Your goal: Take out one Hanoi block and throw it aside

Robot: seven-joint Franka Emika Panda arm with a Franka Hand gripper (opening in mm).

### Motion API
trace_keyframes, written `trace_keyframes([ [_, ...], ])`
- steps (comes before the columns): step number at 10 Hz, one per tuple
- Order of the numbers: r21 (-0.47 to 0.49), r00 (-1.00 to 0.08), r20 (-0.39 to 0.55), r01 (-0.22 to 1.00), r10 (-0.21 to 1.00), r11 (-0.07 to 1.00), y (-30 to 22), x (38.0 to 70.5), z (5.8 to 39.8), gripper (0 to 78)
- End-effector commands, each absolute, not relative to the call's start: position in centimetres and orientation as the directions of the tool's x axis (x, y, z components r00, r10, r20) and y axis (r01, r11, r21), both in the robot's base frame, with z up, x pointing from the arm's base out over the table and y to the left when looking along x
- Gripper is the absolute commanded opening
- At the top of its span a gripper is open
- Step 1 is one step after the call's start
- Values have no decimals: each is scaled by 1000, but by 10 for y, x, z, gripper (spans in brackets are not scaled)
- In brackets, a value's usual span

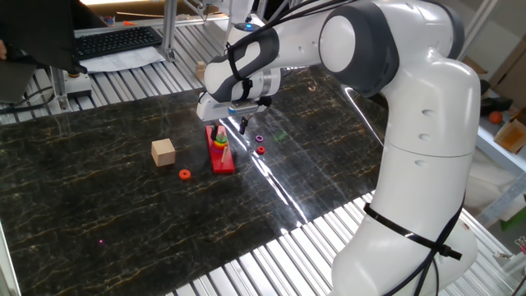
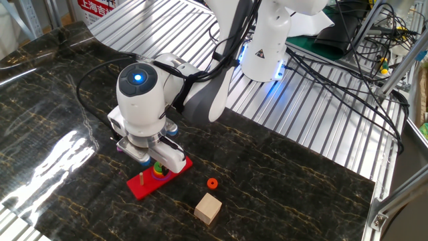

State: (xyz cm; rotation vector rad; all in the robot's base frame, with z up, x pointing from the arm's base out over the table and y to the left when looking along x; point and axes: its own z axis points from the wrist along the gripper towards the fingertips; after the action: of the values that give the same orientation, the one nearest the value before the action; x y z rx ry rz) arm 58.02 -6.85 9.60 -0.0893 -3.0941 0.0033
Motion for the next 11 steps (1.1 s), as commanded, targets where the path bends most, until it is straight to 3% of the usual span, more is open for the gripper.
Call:
trace_keyframes([
  [1,-3,-998,44,53,53,999,-70,581,97,774],
  [6,-4,-998,44,50,50,999,-70,581,97,774],
  [7,-4,-998,44,51,51,999,-70,581,97,24],
  [11,-4,-998,44,51,51,999,-70,581,97,24],
])
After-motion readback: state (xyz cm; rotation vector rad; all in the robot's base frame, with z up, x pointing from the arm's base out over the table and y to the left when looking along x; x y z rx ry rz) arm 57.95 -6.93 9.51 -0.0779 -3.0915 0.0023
